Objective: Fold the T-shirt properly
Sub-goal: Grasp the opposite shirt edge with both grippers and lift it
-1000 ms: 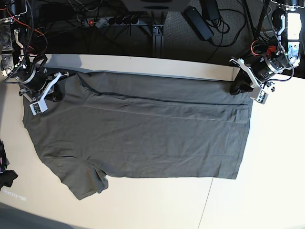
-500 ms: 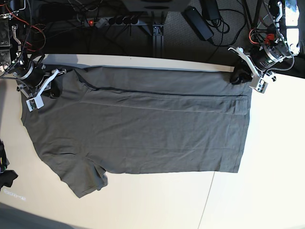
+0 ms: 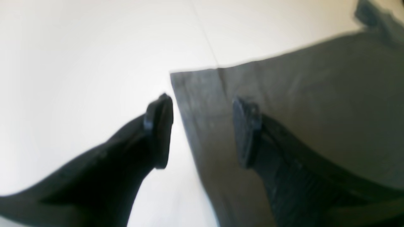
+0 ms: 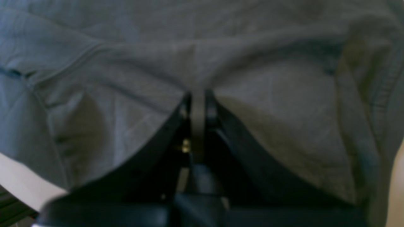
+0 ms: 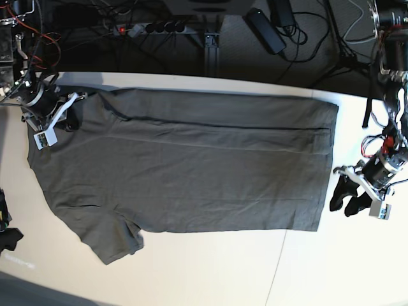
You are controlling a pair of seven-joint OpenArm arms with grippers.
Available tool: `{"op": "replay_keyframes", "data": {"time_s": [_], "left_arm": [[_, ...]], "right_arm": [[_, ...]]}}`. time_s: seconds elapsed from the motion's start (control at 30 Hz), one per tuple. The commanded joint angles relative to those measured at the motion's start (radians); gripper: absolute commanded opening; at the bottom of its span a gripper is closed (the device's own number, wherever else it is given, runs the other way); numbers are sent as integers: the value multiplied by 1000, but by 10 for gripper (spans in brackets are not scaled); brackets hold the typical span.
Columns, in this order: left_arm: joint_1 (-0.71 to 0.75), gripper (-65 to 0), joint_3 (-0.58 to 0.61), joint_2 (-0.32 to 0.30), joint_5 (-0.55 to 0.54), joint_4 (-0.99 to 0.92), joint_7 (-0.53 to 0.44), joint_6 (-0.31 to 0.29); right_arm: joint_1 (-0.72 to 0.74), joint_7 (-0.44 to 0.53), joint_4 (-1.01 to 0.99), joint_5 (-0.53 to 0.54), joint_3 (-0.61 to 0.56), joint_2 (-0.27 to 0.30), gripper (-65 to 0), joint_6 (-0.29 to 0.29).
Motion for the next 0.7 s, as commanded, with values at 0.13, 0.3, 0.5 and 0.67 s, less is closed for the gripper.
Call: {"op": "replay_keyframes", "data": {"time_s": [0.13, 0.3, 0.5, 0.67], "left_arm": [[-272, -288, 48, 26, -47, -426, 5, -3], [-417, -288, 48, 52, -80, -723, 10, -41], [-441, -288, 48, 106, -56, -769, 59, -48], [-441, -293, 48, 177, 29, -769, 66, -48]], "right_arm": [[-18, -79, -7, -53, 0, 16, -650, 36], [-18, -79, -7, -53, 0, 16, -650, 36], [-17, -79, -7, -52, 0, 16, -650, 36], [-17, -79, -7, -49, 0, 16, -650, 36]]}}
